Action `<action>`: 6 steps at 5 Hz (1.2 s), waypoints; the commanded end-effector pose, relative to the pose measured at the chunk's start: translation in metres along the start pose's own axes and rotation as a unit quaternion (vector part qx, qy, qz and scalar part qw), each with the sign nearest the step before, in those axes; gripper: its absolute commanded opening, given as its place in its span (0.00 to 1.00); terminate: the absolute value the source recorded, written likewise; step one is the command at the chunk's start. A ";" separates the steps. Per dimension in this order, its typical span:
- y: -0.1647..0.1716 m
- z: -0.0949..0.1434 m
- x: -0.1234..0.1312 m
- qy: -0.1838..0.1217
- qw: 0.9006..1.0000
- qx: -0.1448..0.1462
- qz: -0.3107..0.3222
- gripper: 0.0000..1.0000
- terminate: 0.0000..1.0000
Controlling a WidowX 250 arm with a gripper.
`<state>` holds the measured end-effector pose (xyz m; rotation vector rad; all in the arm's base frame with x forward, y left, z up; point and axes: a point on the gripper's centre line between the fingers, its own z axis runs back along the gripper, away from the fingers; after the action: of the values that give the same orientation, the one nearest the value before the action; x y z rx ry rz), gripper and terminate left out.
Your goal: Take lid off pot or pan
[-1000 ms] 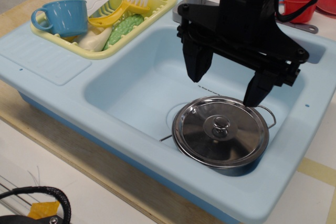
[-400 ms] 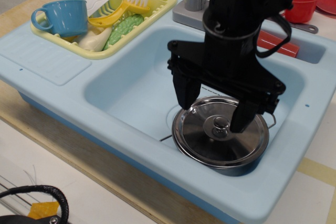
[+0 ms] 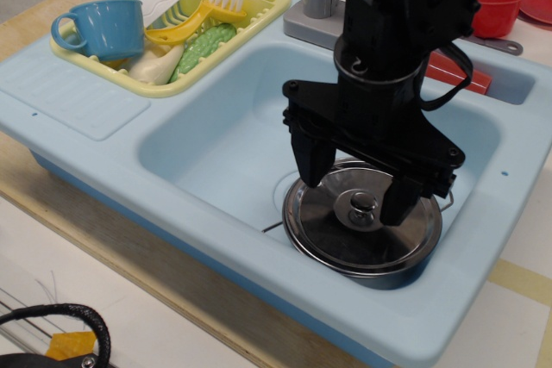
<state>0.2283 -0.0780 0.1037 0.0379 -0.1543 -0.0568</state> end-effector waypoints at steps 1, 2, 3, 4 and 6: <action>0.004 -0.002 0.006 -0.003 1.000 -0.011 -0.012 1.00 0.00; 0.005 -0.009 0.004 0.000 1.000 -0.018 -0.016 1.00 0.00; 0.006 -0.013 0.002 -0.008 1.000 -0.022 -0.012 1.00 0.00; 0.007 -0.015 0.004 -0.004 1.000 -0.024 -0.012 1.00 0.00; 0.006 -0.012 0.005 0.013 1.000 -0.019 -0.007 1.00 0.00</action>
<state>0.2277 -0.0701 0.0914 0.0521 -0.0748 -0.0688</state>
